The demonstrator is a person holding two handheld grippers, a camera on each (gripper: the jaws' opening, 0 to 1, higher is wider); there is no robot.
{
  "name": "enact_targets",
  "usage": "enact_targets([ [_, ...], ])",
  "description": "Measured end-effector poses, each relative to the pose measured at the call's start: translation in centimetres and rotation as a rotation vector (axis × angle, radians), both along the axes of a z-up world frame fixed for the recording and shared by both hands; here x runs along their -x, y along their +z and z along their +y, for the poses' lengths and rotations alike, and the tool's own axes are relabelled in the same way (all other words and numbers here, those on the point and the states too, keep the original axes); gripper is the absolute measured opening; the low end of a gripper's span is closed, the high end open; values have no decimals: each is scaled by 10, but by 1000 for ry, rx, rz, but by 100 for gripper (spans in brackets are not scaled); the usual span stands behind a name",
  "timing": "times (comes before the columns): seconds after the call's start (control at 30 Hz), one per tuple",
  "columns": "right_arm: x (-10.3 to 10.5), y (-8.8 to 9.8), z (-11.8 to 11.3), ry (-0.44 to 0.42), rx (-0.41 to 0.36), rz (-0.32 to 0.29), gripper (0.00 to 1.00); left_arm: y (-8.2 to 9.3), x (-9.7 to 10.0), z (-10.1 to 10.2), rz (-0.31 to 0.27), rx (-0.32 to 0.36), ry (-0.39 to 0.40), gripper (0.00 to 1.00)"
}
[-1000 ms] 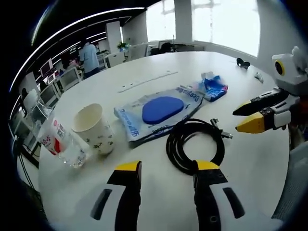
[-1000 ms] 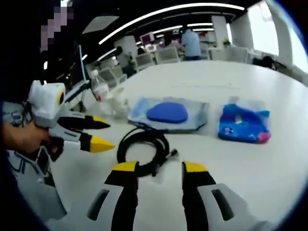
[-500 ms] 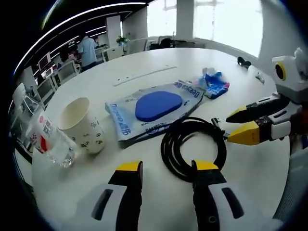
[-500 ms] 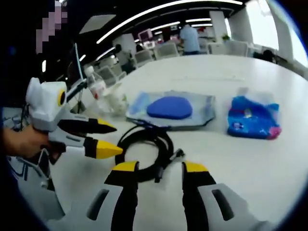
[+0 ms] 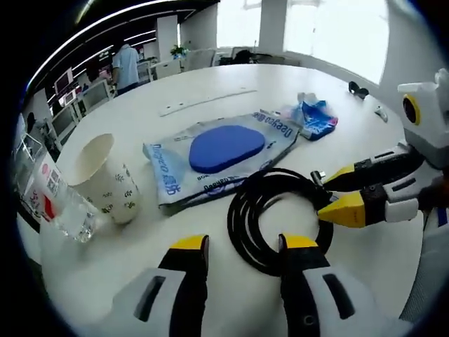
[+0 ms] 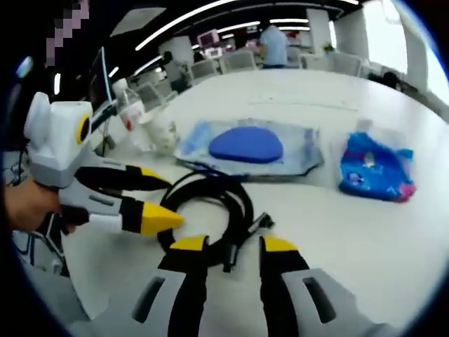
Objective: Arrange the tabletop items into an orderly group along one side of the table until the central work area is clear of visible clutter.
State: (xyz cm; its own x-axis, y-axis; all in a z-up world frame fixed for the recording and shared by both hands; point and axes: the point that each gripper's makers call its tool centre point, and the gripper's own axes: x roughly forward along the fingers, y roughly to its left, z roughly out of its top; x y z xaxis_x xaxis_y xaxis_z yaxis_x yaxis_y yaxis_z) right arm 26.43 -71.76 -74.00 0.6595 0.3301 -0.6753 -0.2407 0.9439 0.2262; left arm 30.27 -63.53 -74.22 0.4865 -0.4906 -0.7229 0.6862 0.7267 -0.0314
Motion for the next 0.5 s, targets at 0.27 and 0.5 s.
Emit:
enact_targets([
  [0.27, 0, 1, 1, 8, -10, 38, 14, 0, 4, -5, -11, -39, -57, 22],
  [0.5, 6, 3, 2, 35, 17, 46, 11, 3, 11, -4, 24, -21, -31, 11],
])
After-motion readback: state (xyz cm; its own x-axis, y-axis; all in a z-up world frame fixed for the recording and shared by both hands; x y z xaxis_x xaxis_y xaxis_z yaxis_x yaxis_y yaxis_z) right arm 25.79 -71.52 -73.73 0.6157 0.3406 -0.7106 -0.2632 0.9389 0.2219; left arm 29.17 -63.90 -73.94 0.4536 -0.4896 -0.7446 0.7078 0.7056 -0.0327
